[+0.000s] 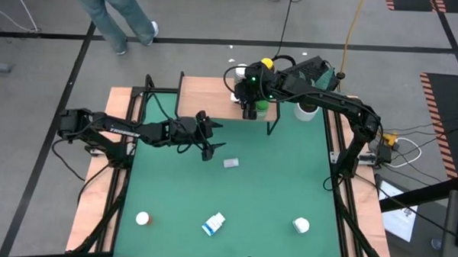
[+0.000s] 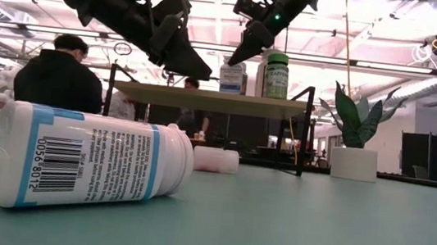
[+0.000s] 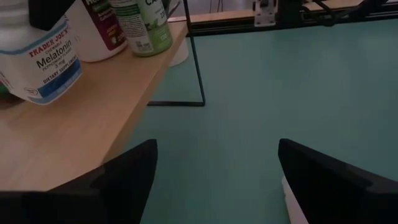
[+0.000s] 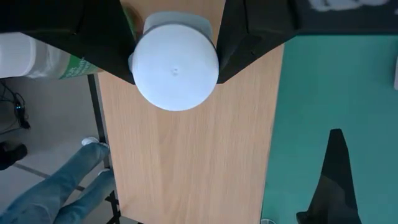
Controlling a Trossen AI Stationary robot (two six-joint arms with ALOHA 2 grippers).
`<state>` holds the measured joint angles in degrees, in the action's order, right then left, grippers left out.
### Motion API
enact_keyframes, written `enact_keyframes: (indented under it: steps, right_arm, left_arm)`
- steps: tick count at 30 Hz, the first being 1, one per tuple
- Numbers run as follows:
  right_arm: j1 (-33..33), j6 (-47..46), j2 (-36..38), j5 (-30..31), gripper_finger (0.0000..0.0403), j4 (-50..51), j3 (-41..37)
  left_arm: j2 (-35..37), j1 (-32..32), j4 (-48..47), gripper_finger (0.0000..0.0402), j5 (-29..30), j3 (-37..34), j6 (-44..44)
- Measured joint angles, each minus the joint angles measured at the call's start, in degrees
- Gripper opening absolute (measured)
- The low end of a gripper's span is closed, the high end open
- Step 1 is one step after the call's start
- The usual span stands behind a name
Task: Pick and place medicine bottles onto shelf by color
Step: Put the top left blue white medicine bottle on the shelf
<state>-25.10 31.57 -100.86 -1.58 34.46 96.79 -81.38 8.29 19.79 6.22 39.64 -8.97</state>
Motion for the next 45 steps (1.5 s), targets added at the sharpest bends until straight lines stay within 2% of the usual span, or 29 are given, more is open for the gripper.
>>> enact_keyframes:
  steps: [6, 13, 20, 30, 35, 38, 40, 45]
  right_arm:
    - [0.0, -0.02, 0.0, 0.35, 0.0218, -0.12, 0.0]
    - [0.0, 0.42, 0.0, 0.73, 0.0221, -2.39, 0.0]
    - [1.5, 2.57, 0.0, 7.68, 0.0221, -2.99, 0.0]
    - [10.65, 3.48, 0.28, 15.34, 0.0221, -2.93, 0.02]
    - [14.8, -6.55, 0.34, 16.08, 0.02, -2.3, -1.92]
    - [16.31, -11.1, 0.26, 23.36, 0.0179, -7.46, -6.5]
    - [16.63, -10.81, 0.24, 26.93, 0.0164, -11.04, -9.86]
    - [16.86, -9.09, 0.26, 30.48, 0.0125, -17.01, -16.3]
  left_arm:
    - [0.0, 0.0, -0.01, 0.0335, 0.0, 0.0, 0.01]
    - [0.0, 0.0, -0.02, 0.0335, 0.0, 0.02, 0.01]
    - [0.0, 0.0, -0.31, 0.0335, 0.0, 0.02, -0.12]
    - [0.0, 0.0, -0.86, 0.0335, 0.04, 0.02, -0.14]
    - [0.0, 0.0, -2.26, 0.0335, 0.4, 0.03, 0.34]
    - [0.0, -0.02, -3.5, 0.0335, 0.46, 0.04, 1.18]
    - [0.0, 0.0, -3.92, 0.0335, 0.48, 0.04, 1.85]
    - [0.0, 0.0, -4.27, 0.0335, 0.48, 0.04, 3.12]
